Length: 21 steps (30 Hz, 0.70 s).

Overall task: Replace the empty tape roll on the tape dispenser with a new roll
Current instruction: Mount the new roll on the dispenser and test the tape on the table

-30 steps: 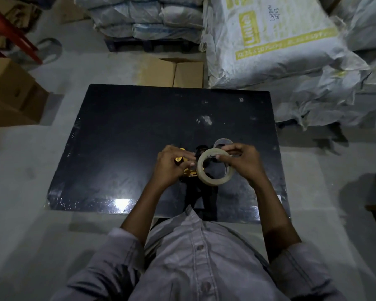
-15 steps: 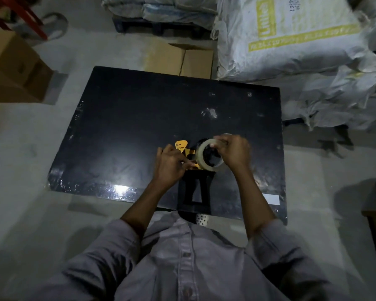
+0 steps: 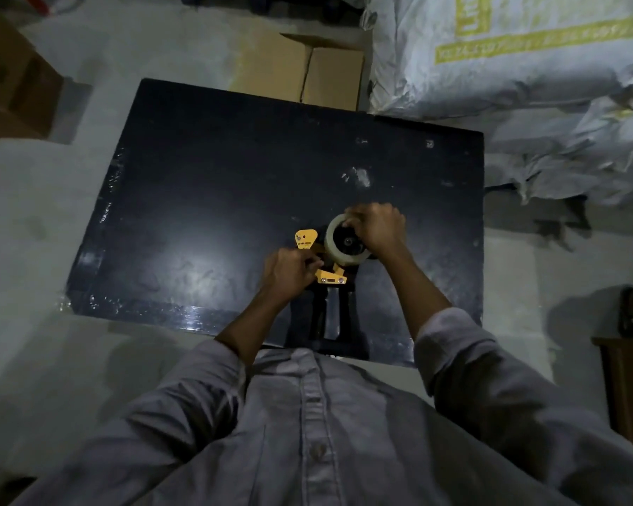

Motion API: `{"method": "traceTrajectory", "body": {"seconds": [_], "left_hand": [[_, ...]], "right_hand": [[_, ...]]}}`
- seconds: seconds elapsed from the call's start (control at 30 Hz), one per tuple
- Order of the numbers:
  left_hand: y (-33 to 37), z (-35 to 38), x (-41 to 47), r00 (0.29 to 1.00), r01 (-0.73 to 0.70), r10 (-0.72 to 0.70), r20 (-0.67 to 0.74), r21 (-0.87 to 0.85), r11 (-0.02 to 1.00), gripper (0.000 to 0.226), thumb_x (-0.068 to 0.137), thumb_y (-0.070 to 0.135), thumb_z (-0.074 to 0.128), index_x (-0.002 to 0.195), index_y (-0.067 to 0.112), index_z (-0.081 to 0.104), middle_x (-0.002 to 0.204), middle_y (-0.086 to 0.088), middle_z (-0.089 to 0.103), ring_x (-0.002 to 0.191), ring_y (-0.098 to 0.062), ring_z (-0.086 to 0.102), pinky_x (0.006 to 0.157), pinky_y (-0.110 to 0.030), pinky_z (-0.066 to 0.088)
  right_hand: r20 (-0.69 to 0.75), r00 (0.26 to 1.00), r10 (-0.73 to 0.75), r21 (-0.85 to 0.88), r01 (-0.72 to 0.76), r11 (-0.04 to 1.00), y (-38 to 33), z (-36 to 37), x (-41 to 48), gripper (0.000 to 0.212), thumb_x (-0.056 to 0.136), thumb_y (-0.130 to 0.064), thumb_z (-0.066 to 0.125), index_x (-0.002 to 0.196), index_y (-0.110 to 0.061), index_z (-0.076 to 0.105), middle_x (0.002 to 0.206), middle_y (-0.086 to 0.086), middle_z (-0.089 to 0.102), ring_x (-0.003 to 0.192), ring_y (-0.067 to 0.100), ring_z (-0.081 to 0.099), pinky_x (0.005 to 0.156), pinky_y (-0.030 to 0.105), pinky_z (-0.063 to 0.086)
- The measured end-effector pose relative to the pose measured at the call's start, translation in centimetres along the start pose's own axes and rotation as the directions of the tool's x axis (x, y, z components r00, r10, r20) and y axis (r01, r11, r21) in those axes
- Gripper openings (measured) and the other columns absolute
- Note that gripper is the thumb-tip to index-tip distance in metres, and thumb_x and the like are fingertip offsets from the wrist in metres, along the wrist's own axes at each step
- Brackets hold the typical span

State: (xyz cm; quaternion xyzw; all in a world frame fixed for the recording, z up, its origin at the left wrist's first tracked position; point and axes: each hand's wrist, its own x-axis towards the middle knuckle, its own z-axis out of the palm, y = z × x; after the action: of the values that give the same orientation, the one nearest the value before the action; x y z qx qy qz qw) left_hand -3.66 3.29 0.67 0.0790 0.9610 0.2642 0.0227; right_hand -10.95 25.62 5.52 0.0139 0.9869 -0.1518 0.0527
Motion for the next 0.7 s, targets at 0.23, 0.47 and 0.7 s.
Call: {"method": "traceTrajectory", "body": {"seconds": [0.23,0.47,0.7], "left_hand": [[-1.7,0.5,-0.4,1.000,-0.010,0.010,0.003,-0.106,0.994,0.020,0.101,0.044,0.084,0.111,0.028,0.090,0.076,-0.001,0.083,0.068,-0.025,0.078,0.062,-0.028,0.052],[-2.6,1.1,-1.4,0.996,-0.056,0.046,-0.080,-0.124,0.991,0.016,0.094,0.037,0.093,0.104,0.024,0.092,0.067,-0.001,0.080,0.057,-0.024,0.074,0.059,-0.024,0.048],[-4.7,2.7,-3.3,0.990,-0.050,0.022,-0.141,-0.198,0.979,0.025,0.103,0.052,0.077,0.113,0.033,0.090,0.074,-0.001,0.083,0.054,-0.021,0.073,0.052,-0.034,0.058]], "right_hand": [[-0.005,0.971,-0.241,0.152,0.239,0.959,-0.3,0.7,-2.0,0.045,0.114,-0.034,0.061,0.157,-0.019,0.063,0.158,0.009,0.067,0.145,0.032,0.062,0.113,0.053,0.056],[-0.246,0.953,-0.176,0.180,0.223,0.958,-0.8,5.6,-2.6,0.036,0.114,-0.056,0.055,0.138,-0.038,0.076,0.147,-0.006,0.071,0.133,0.020,0.066,0.103,0.051,0.056],[-0.372,0.919,-0.130,0.181,0.209,0.961,-1.4,7.8,-3.5,0.023,0.107,-0.049,0.070,0.119,-0.036,0.084,0.125,-0.007,0.078,0.115,0.020,0.071,0.089,0.049,0.055]]}}
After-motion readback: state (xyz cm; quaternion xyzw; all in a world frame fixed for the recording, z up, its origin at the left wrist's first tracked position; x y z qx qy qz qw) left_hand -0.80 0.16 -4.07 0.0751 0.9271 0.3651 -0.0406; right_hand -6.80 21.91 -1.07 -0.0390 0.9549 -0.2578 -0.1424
